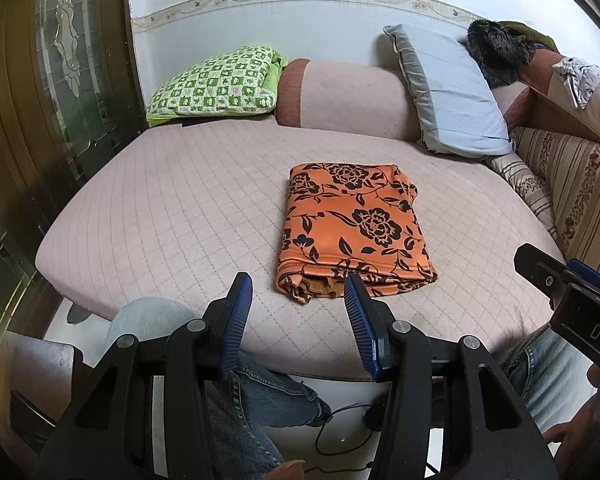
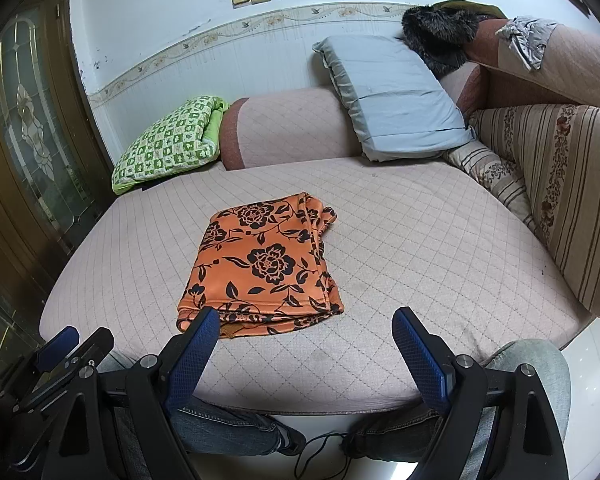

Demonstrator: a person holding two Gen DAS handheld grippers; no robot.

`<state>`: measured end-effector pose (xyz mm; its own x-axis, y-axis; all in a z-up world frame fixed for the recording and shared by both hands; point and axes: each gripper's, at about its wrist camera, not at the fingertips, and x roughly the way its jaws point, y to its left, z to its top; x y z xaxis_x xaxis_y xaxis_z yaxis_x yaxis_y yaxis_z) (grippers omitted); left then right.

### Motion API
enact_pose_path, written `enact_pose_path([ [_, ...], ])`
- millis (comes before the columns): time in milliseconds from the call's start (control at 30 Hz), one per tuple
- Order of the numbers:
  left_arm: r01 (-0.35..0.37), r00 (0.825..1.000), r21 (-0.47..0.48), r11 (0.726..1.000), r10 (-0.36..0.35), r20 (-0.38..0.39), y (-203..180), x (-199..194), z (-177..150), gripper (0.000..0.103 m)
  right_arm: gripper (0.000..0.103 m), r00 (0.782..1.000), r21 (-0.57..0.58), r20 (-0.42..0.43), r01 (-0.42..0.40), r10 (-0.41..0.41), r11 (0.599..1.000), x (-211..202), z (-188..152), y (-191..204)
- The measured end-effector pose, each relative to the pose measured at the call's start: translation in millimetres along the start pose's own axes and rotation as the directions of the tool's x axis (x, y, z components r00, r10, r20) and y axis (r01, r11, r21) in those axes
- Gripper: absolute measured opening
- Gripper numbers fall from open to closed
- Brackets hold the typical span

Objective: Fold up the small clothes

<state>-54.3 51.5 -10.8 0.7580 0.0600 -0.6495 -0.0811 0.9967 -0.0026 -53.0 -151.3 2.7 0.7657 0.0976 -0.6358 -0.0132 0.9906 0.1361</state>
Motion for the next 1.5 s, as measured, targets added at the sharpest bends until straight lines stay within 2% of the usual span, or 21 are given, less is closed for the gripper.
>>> enact_pose_path([
  [1500,-0.005,1.0,0.01,1.0,0.005,-0.006,2.6,3.1,1.6,0.048,0.087,1.0,-0.012,0.002,-0.005,0.005,1.0,3.1,3.2,-3.5],
])
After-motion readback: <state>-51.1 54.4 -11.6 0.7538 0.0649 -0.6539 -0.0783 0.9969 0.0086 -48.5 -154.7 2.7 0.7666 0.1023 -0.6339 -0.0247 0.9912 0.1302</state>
